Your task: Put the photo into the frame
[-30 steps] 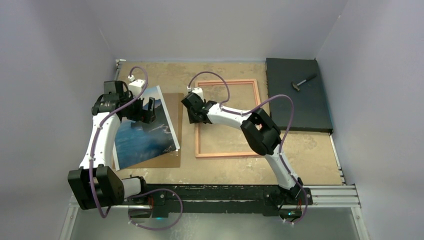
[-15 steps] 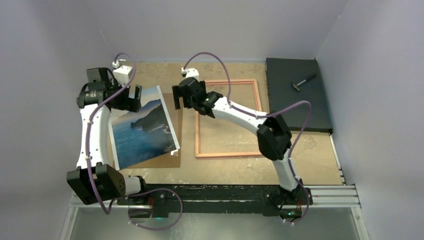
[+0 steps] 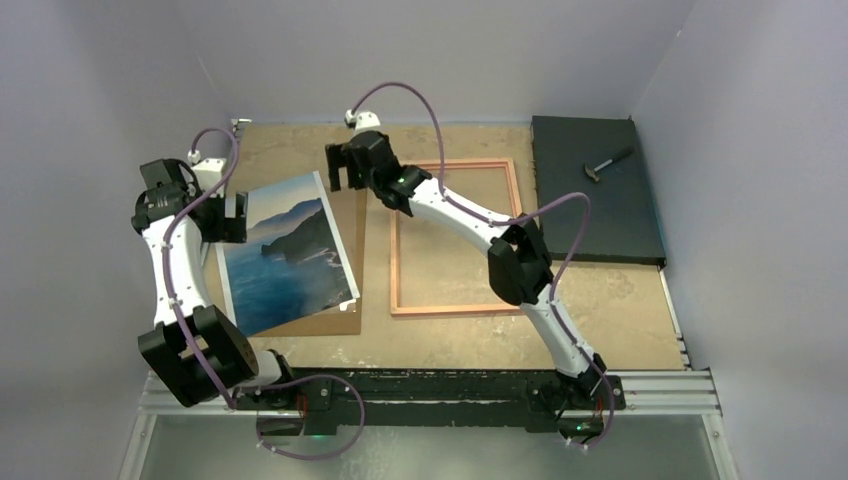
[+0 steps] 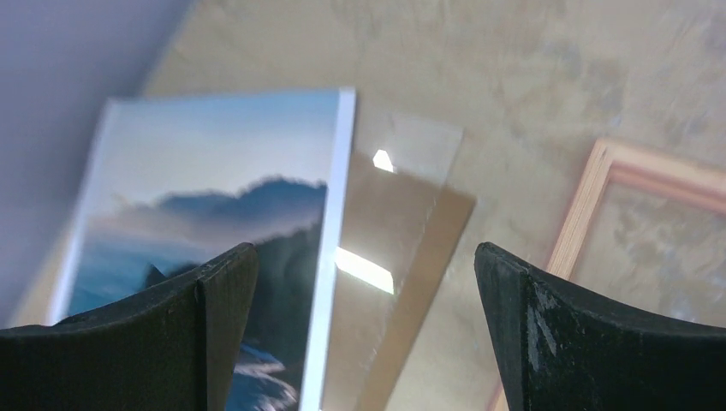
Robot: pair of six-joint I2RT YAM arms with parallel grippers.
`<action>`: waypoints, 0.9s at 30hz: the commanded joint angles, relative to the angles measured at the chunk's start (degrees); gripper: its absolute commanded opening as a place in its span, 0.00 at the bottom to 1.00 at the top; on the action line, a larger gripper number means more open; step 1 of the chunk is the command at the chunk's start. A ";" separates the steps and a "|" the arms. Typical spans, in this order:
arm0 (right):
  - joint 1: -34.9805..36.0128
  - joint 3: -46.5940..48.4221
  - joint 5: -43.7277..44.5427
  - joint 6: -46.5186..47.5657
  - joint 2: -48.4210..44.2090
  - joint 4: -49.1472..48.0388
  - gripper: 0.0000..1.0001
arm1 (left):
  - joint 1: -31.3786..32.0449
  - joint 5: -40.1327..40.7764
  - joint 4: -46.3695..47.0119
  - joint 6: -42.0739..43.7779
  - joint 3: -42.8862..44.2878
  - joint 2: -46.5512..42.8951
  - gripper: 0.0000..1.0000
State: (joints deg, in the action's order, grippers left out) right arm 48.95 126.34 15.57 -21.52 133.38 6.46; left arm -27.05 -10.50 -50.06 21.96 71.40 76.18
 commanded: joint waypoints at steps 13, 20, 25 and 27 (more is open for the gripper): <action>-4.00 6.47 -10.78 -4.51 11.35 3.89 0.99 | -7.46 0.95 17.93 5.91 -13.80 6.56 0.94; -4.95 8.82 -14.91 -7.44 15.38 2.19 0.99 | -8.51 -0.21 21.48 9.00 -16.95 9.35 0.86; -5.09 8.13 -15.40 -8.10 16.60 0.67 0.99 | -8.76 -0.26 23.86 9.80 -19.03 11.17 0.81; -5.05 7.67 -16.65 -8.27 16.70 0.33 0.99 | -8.83 -0.39 24.39 9.69 -19.39 11.72 0.80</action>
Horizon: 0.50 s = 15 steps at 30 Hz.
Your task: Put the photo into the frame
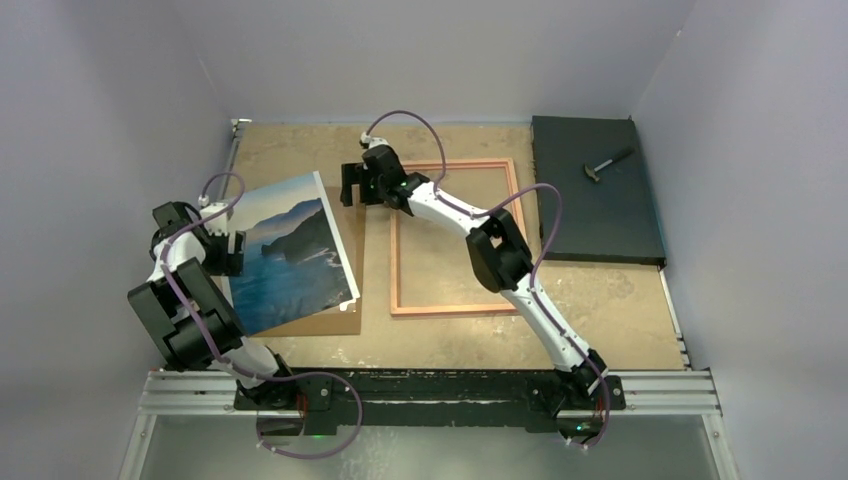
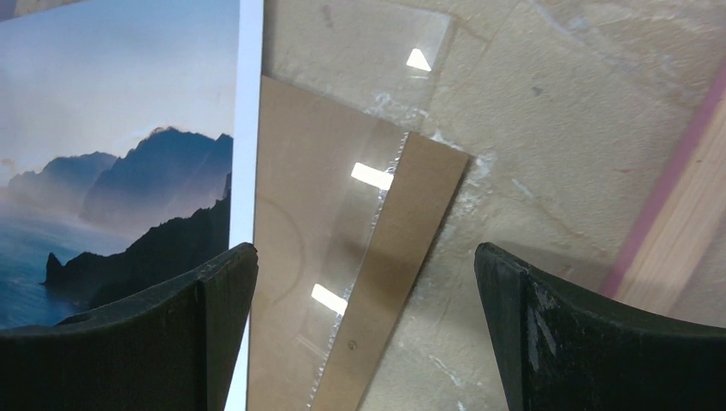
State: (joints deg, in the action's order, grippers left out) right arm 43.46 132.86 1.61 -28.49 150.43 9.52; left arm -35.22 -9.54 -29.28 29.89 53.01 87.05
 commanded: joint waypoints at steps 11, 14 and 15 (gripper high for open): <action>-0.14 -3.40 -4.52 -1.62 -1.16 -6.14 0.99 | -0.71 -1.00 7.77 1.78 -3.01 5.45 0.69; -0.62 -5.03 -5.03 -1.58 -1.38 -7.88 0.99 | -0.72 -1.09 8.28 1.53 -3.30 6.32 0.66; -0.75 -4.87 -5.00 -1.68 -1.06 -7.97 0.99 | -0.71 -1.36 8.35 1.75 -3.57 6.33 0.65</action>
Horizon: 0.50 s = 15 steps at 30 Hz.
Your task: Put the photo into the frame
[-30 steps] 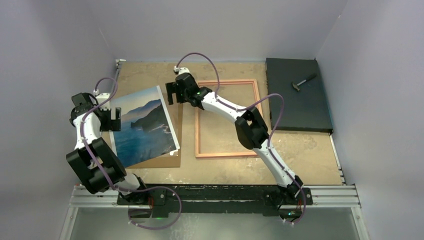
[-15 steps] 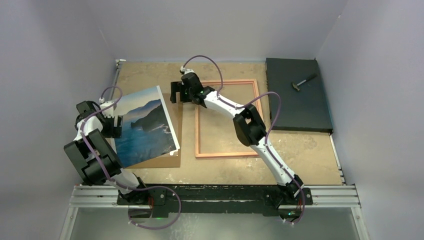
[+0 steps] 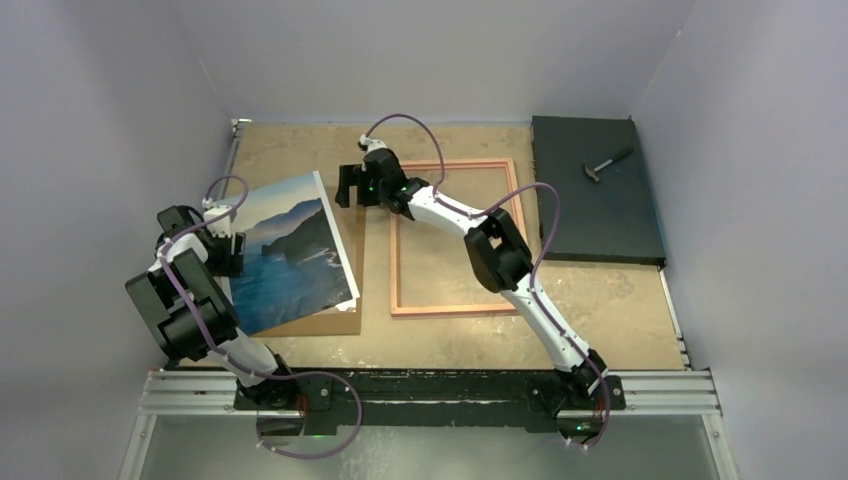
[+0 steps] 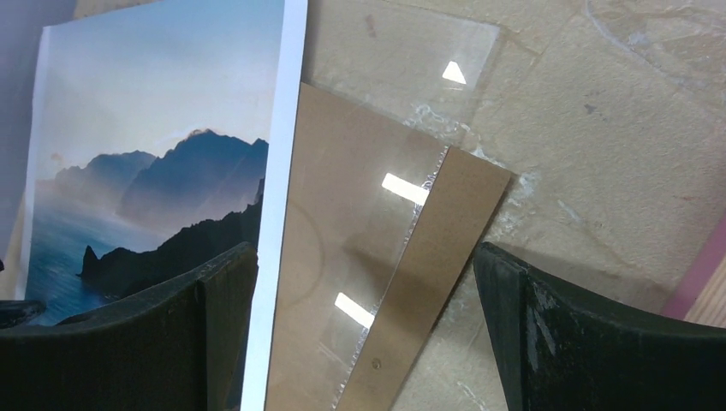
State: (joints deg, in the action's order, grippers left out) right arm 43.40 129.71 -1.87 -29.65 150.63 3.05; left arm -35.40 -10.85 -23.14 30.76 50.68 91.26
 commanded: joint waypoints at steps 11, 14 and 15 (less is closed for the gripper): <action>-3.97 -3.11 0.26 1.24 -0.63 -10.75 0.99 | -0.37 -1.76 0.41 4.19 -1.48 2.25 0.65; -4.10 -0.60 0.50 2.35 1.33 -11.57 0.99 | -0.36 -3.82 -2.18 3.55 1.49 1.99 0.66; -4.11 0.75 0.02 2.47 2.37 -11.57 0.99 | -0.34 -4.24 -2.74 3.30 2.25 1.99 0.66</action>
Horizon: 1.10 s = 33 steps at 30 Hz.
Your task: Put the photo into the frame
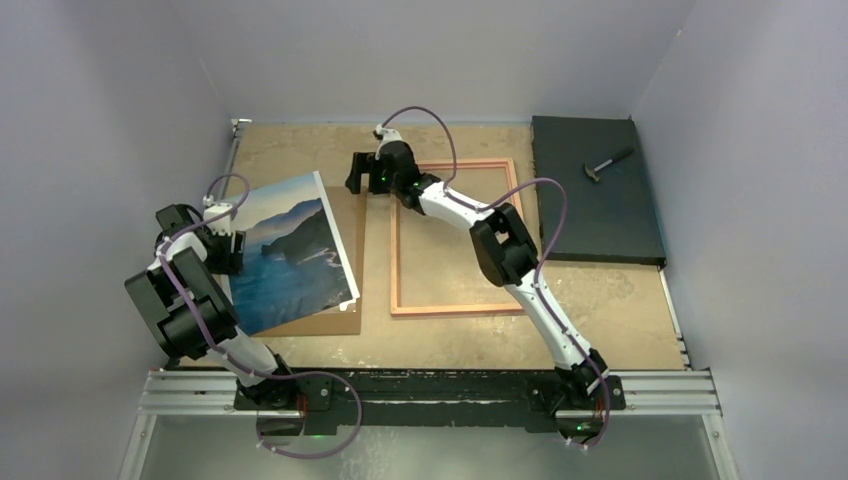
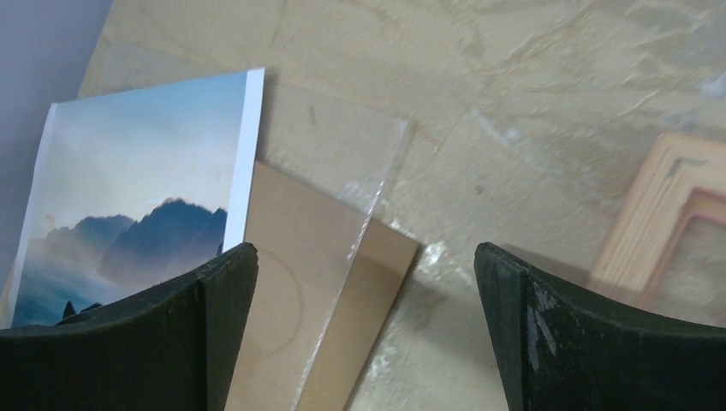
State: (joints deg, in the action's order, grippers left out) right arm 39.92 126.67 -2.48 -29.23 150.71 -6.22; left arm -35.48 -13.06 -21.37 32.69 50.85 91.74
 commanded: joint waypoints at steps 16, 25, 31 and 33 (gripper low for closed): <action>-0.64 9.65 -10.97 -1.76 10.53 -7.91 0.99 | 2.31 -0.87 -3.17 1.27 0.21 3.62 0.66; -0.55 5.63 -17.32 -6.64 9.49 -12.60 0.99 | 3.23 -0.52 -2.79 0.56 -0.05 3.43 0.66; -0.53 6.77 -20.52 -9.01 8.76 -15.66 0.99 | 3.31 0.18 -2.09 1.27 -1.21 3.15 0.65; -0.51 6.99 -21.64 -10.05 8.53 -17.24 0.99 | 3.27 0.59 -1.78 1.56 -1.65 3.26 0.65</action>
State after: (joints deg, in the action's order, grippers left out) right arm 38.70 133.69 -18.63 -35.99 160.13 -20.73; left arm -32.84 -13.89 -22.04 32.64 52.23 93.58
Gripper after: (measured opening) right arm 0.987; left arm 0.654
